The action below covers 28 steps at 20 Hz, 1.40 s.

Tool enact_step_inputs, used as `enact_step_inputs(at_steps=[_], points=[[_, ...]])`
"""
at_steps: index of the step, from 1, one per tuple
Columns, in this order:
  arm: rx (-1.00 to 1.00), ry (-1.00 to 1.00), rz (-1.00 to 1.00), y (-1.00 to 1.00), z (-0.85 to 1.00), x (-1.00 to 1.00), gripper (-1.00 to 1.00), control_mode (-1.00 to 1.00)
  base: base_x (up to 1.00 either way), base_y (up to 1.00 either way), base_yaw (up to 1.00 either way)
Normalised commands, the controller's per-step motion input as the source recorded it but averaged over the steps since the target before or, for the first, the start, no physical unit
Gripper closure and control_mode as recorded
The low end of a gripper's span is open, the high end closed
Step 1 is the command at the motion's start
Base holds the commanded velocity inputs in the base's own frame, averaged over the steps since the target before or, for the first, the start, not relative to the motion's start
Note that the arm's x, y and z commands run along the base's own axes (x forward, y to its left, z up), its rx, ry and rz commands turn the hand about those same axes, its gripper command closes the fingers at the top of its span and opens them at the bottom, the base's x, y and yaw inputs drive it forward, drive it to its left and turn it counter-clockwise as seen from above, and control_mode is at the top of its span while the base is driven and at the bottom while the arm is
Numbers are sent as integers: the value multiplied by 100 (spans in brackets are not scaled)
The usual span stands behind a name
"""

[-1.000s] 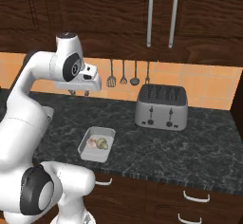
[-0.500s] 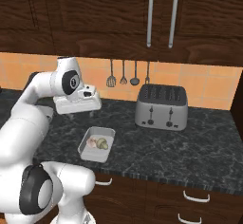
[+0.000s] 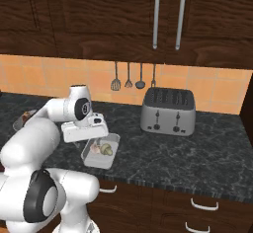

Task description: Take the meat container that has the steak and place it on the second highest rack of the freezer. Then take the vegetable container that has the garlic and mushroom and place it on the highest rack of the freezer.

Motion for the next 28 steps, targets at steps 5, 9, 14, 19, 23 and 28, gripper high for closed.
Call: enact_step_inputs(at_steps=[5,9,14,19,23,28], points=[[0,5,19,3,-81,-12,-100,-100,0,0,0],[0,0,22,8,-48,36,-100,-100,0,0,0],[0,0,18,1,-38,26,-100,-100,0,0,0],[1,0,12,0,-33,-3,-100,-100,0,0,0],[6,0,6,0,-44,-27,-100,-100,0,0,0],[2,0,3,0,-51,-6,100,-100,0,0,0]])
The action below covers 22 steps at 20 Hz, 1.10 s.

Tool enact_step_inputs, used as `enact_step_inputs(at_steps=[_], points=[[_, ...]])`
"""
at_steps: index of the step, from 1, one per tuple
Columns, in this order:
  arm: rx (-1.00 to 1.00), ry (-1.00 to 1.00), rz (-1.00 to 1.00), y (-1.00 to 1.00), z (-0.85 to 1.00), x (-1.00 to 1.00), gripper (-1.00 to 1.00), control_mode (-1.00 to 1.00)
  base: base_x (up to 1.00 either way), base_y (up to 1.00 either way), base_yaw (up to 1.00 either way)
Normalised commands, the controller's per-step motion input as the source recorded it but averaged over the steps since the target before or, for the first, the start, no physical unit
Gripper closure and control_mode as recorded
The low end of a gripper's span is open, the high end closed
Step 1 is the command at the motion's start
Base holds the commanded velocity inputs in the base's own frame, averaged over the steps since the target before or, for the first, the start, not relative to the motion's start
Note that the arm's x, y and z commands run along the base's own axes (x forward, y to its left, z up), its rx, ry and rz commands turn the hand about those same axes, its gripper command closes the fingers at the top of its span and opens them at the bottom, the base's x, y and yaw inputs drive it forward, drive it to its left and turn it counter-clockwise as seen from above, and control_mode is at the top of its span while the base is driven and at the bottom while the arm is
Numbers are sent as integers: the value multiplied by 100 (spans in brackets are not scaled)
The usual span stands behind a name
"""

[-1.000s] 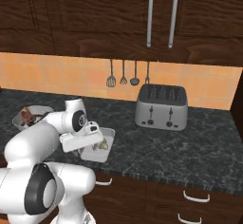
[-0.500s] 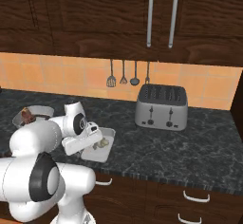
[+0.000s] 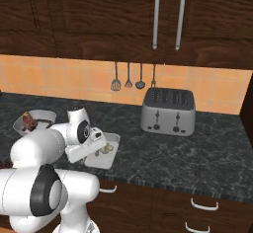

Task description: Take the meat container that has the steak and place it on the second highest rack of the freezer. Then take the vegetable container that has the garlic and mushroom and place it on the highest rack of the freezer.

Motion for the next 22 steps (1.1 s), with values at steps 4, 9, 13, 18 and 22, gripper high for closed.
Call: enact_step_inputs(at_steps=[4,9,13,18,22], points=[[1,0,0,0,-29,-7,100,-100,0,0,0],[0,-4,0,0,11,-14,100,-100,0,0,0],[0,-10,0,0,81,-15,100,-100,0,0,0],[-4,-25,0,0,100,-69,100,-100,0,0,0],[-1,-17,0,0,100,-76,100,-100,0,0,0]])
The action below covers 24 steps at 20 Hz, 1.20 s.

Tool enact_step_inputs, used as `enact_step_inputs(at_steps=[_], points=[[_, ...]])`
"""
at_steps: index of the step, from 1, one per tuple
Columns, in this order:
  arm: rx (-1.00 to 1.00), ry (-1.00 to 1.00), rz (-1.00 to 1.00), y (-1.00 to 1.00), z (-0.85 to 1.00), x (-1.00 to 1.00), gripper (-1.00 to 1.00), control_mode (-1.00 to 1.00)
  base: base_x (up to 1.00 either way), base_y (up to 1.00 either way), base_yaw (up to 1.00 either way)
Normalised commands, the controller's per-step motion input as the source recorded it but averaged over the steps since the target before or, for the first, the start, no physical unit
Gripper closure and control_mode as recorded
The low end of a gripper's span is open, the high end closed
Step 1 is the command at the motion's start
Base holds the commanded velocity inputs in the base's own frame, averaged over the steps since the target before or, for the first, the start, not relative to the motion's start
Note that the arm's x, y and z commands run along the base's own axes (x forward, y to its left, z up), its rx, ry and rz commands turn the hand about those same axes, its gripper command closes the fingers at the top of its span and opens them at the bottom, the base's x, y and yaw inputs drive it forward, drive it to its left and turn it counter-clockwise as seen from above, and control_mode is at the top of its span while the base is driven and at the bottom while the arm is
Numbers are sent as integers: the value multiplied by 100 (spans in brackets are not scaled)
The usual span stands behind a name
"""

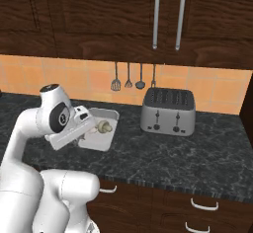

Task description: Take the meat container that has the steak and place it on the second highest rack of the freezer. Then take the vegetable container that has the garlic and mushroom and place it on the highest rack of the freezer.

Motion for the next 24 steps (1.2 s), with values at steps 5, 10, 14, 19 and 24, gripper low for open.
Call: enact_step_inputs(at_steps=[5,10,14,19,24], points=[[0,-9,-1,16,100,-80,100,-100,0,0,0],[-1,0,0,32,100,-21,100,-100,0,0,0],[-1,0,-6,15,72,-23,100,-100,0,0,0],[0,5,0,5,-2,-29,100,-100,0,0,0],[0,0,0,0,0,0,100,100,-87,24,0]])
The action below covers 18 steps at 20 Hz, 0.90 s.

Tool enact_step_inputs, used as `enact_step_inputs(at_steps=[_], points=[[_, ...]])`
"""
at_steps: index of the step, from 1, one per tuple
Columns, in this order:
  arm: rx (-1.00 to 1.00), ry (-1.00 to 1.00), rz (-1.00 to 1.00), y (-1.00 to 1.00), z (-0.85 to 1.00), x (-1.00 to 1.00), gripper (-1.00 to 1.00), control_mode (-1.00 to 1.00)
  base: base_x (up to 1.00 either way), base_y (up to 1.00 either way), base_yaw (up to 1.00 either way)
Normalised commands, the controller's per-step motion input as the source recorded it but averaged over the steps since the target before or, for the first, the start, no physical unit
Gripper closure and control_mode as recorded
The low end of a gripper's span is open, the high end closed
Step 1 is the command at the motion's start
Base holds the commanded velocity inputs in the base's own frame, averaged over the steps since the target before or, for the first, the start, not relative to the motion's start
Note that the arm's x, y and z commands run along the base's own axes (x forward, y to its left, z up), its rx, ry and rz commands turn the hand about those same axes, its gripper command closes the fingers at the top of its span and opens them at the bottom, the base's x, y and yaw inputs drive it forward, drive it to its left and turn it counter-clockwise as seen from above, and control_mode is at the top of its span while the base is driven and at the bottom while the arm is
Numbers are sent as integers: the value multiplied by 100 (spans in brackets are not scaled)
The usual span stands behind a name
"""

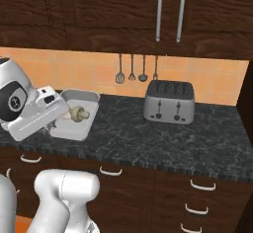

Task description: Take the meat container that has the steak and place it on the second highest rack of the freezer. Then take the vegetable container that has the garlic and mushroom and place it on the highest rack of the freezer.

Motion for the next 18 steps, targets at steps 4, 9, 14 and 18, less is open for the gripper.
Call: enact_step_inputs(at_steps=[4,9,14,18], points=[[0,0,0,0,0,0,100,100,-100,41,0],[0,0,0,0,0,0,100,100,-70,71,-31],[0,0,0,0,0,0,100,100,-38,59,-62],[0,0,0,0,0,0,100,100,-53,-3,-52]])
